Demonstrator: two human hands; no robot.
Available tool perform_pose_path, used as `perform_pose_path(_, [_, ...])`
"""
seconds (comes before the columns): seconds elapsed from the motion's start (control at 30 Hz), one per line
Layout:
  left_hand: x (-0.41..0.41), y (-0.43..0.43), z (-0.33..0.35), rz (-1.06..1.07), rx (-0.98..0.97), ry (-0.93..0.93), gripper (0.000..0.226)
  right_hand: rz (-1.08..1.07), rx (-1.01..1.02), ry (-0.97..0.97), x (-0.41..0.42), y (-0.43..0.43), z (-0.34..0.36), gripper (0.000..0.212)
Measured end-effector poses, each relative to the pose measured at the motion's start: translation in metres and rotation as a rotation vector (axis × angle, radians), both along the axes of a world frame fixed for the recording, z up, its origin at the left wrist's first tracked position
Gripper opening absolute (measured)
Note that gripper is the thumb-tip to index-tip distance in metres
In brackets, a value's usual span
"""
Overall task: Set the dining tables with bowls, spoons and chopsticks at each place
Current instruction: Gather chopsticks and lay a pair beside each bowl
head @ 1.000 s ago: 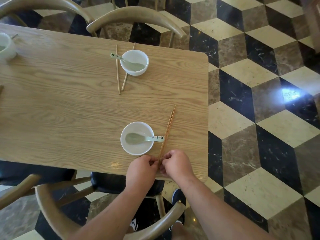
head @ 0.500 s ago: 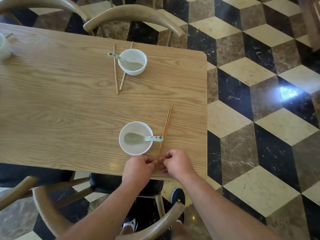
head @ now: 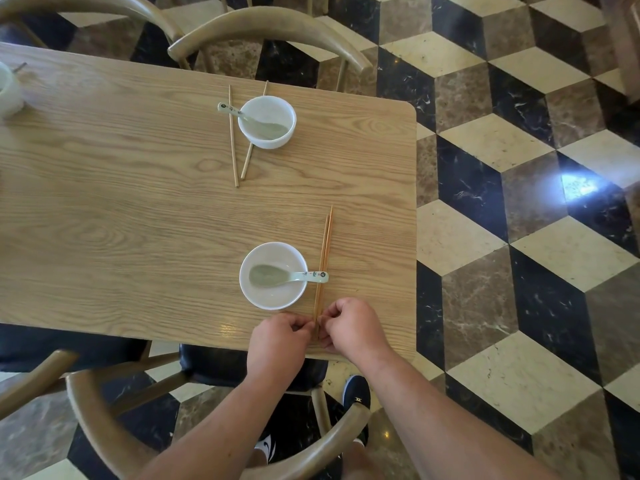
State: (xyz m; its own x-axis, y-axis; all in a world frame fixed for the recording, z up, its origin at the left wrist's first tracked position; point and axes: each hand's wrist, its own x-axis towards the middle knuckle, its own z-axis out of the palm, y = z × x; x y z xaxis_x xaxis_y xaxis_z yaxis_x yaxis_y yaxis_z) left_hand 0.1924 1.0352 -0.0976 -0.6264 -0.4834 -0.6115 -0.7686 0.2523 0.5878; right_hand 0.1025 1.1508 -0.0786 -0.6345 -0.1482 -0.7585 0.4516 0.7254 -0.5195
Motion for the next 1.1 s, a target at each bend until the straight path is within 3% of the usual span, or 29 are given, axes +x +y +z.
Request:
perform_pose_path(0.6, [0.0,-0.003,-0.003,0.026,0.011,-0.025,0.012,-0.042,-0.045,0.007,0.001,0.002,-0.006,0.02])
perform_pose_path(1.1, [0.018,-0.015,0.006,-0.048,0.085,-0.001,0.01,0.05,-0.024,0.06,0.005,0.005,-0.003,0.016])
